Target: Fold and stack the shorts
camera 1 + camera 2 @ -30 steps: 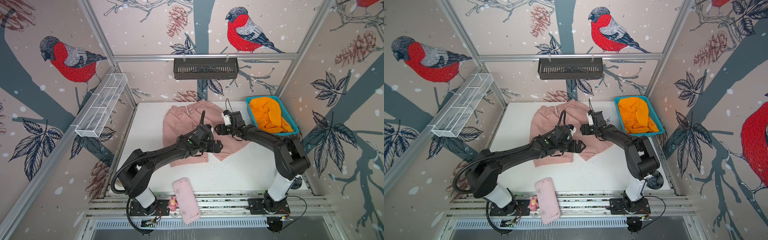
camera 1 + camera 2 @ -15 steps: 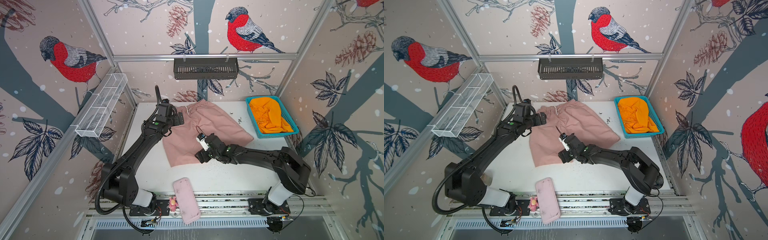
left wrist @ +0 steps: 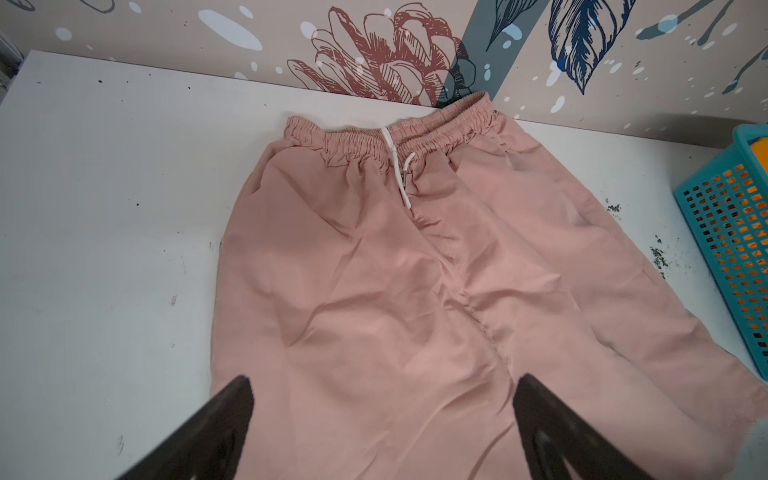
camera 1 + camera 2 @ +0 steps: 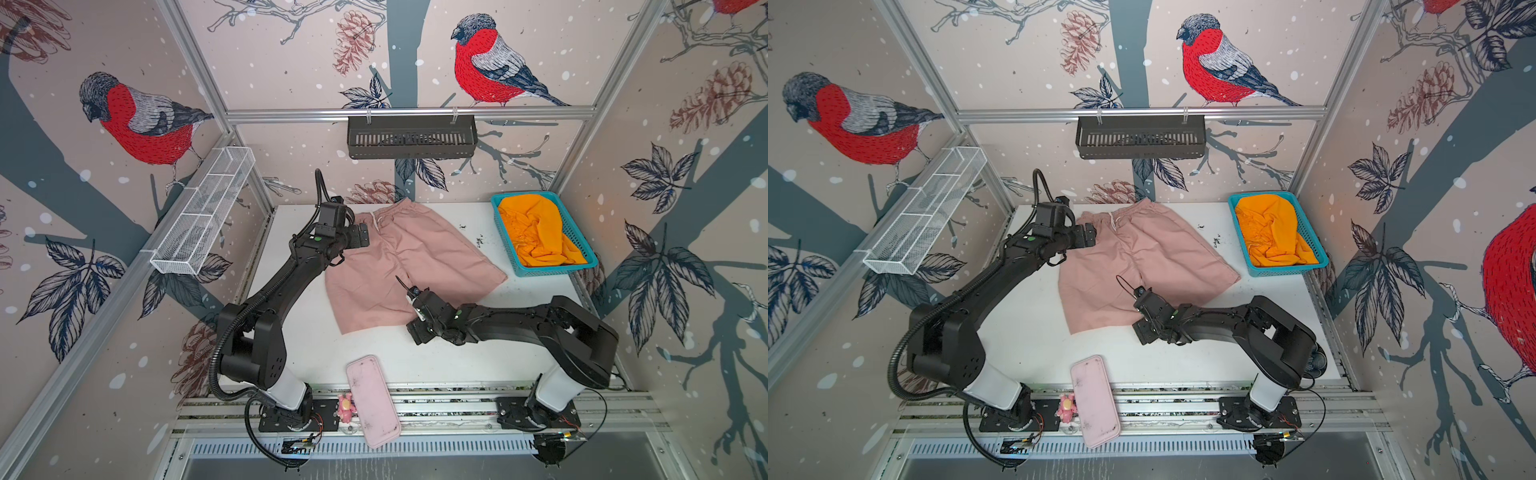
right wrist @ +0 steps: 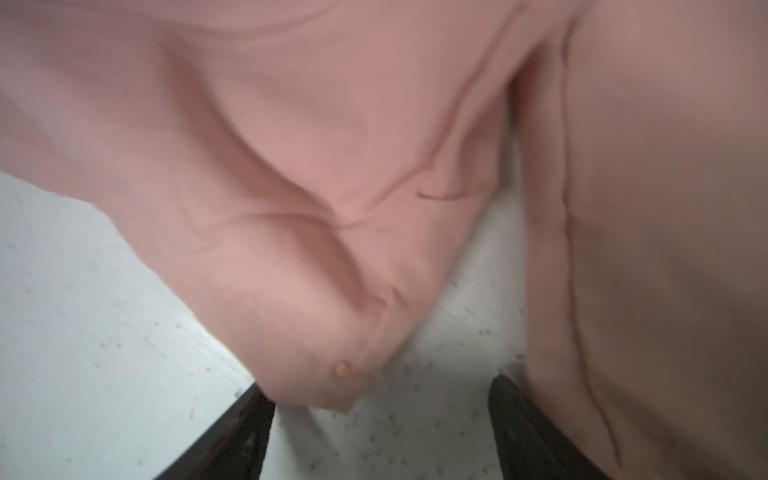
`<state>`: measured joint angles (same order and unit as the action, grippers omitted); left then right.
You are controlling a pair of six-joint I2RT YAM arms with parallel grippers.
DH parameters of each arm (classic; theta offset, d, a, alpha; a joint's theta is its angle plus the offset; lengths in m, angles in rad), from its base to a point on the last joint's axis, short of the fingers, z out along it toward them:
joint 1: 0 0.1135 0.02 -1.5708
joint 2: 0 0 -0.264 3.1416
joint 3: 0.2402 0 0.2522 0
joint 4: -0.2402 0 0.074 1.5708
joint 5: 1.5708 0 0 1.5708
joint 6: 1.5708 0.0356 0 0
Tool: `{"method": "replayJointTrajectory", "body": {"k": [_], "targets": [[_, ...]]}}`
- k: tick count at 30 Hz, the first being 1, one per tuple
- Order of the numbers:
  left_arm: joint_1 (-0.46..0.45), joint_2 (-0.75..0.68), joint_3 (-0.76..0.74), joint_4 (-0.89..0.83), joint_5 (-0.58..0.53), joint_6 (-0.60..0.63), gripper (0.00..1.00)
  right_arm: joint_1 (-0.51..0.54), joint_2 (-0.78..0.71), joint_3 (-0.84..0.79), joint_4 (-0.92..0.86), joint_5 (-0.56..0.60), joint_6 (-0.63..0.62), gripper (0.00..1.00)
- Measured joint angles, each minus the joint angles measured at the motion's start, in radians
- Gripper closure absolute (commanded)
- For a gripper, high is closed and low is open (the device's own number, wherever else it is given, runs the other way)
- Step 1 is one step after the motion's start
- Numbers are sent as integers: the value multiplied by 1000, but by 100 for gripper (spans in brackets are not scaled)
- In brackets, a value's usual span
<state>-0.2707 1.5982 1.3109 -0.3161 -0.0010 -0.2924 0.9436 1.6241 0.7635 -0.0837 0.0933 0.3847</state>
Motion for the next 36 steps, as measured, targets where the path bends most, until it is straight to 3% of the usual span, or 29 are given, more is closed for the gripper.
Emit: {"method": "replayJointTrajectory", "body": {"k": [4, 7, 12, 17, 20, 22, 24, 26, 33, 36], "targets": [[0, 50, 30, 23, 33, 38, 2, -84, -152, -79, -77, -37, 67, 20], [1, 106, 88, 11, 31, 48, 2, -86, -228, -85, -86, -52, 85, 19], [7, 101, 144, -15, 26, 45, 2, -61, -95, 39, -37, -98, 83, 18], [14, 7, 84, -31, 6, 44, 2, -56, 57, 105, 37, -149, 86, 22], [26, -57, 3, -24, -4, 35, 2, -58, 114, 118, 74, -176, 85, 34], [31, -84, -34, -20, -7, 35, 2, -62, 127, 111, 122, -214, 82, 55], [38, -97, -53, -13, -10, 31, 2, -68, 128, 94, 147, -270, 84, 81], [42, -97, -55, -7, -24, 29, 2, -82, 122, 84, 141, -336, 87, 97], [45, -31, 5, -10, -18, 61, 2, -258, -60, 66, 8, -584, 78, 98], [45, 28, 44, -8, 43, 92, 2, -315, -95, 71, -107, -639, 35, 97]]}}
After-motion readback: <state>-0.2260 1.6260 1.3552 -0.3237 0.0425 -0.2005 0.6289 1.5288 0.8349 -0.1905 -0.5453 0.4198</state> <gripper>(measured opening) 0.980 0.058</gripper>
